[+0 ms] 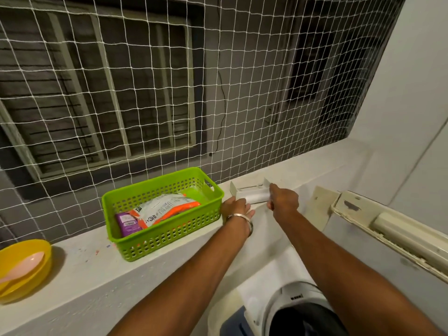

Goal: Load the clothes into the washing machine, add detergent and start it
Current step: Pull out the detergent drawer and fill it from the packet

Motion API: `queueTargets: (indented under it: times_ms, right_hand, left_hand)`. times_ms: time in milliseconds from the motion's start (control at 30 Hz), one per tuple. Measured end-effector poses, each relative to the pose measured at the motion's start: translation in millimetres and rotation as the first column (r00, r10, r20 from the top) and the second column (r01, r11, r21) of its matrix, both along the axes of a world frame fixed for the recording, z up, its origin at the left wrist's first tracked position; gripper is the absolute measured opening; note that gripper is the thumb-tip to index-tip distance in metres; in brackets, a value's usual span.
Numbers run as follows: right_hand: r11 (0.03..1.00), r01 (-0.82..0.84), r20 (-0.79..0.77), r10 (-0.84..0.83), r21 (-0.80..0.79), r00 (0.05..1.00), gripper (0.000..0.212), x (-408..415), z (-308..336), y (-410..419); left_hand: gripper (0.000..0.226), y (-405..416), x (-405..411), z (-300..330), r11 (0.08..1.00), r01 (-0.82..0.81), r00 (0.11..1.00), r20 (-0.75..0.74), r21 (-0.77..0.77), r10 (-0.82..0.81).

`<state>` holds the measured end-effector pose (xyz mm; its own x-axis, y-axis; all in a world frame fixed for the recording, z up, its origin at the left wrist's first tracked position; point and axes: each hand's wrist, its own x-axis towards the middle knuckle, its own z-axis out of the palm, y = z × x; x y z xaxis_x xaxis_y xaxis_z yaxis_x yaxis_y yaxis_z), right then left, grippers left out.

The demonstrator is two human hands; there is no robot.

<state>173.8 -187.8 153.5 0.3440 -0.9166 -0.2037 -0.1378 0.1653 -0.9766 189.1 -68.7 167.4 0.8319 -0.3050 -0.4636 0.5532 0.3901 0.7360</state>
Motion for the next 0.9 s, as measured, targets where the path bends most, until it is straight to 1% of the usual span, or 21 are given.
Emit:
queueTargets:
  times_ms: [133, 233, 333, 467, 533, 567, 633, 667, 800, 900]
  right_hand:
    - [0.999, -0.012, -0.012, 0.011, -0.04, 1.0, 0.03, 3, 1, 3]
    - [0.999, -0.036, 0.021, 0.037, -0.029, 0.999, 0.031, 5, -1, 3]
    - [0.999, -0.045, 0.018, 0.045, -0.025, 0.999, 0.034, 4, -1, 5]
    - [0.998, -0.059, 0.015, 0.059, -0.016, 0.998, 0.033, 2, -4, 5]
    - [0.997, -0.063, -0.007, 0.063, -0.045, 0.998, 0.036, 2, -7, 6]
    - [0.996, -0.07, -0.01, 0.069, -0.063, 0.998, 0.037, 2, -7, 7]
    - [0.992, -0.089, -0.005, 0.088, -0.085, 0.996, 0.031, -1, 0, 16]
    - [0.991, -0.096, -0.003, 0.096, -0.091, 0.995, 0.028, -3, 7, 21]
    - [0.979, -0.167, 0.022, 0.171, -0.116, 0.985, 0.016, -9, 29, 41]
    - [0.958, -0.256, 0.055, 0.265, -0.129, 0.963, 0.011, -8, 43, 57]
  left_hand:
    - [0.05, 1, -2, -4, 1.0, -0.019, 1.0, 0.006, -0.023, 0.019]
    - [0.05, 2, -1, -4, 0.998, -0.027, 1.0, 0.008, -0.049, 0.028]
    - [0.051, 3, -2, -5, 0.998, -0.02, 1.0, 0.005, -0.052, 0.021]
    - [0.055, 7, -7, -5, 0.999, 0.004, 1.0, 0.026, -0.042, -0.002]
    - [0.051, 11, -12, -4, 1.0, 0.013, 0.999, 0.044, -0.014, -0.012]
    - [0.043, 13, -14, -1, 1.0, 0.022, 0.998, 0.051, 0.003, -0.022]
    - [0.019, 19, -18, 3, 0.997, 0.064, 0.995, 0.072, 0.047, -0.068]
    - [0.014, 23, -20, 6, 0.993, 0.091, 0.991, 0.089, 0.072, -0.098]
    - [0.019, 40, -25, 22, 0.971, 0.15, 0.966, 0.18, 0.184, -0.183]
    - [0.02, 59, -23, 39, 0.965, 0.163, 0.948, 0.238, 0.205, -0.21]
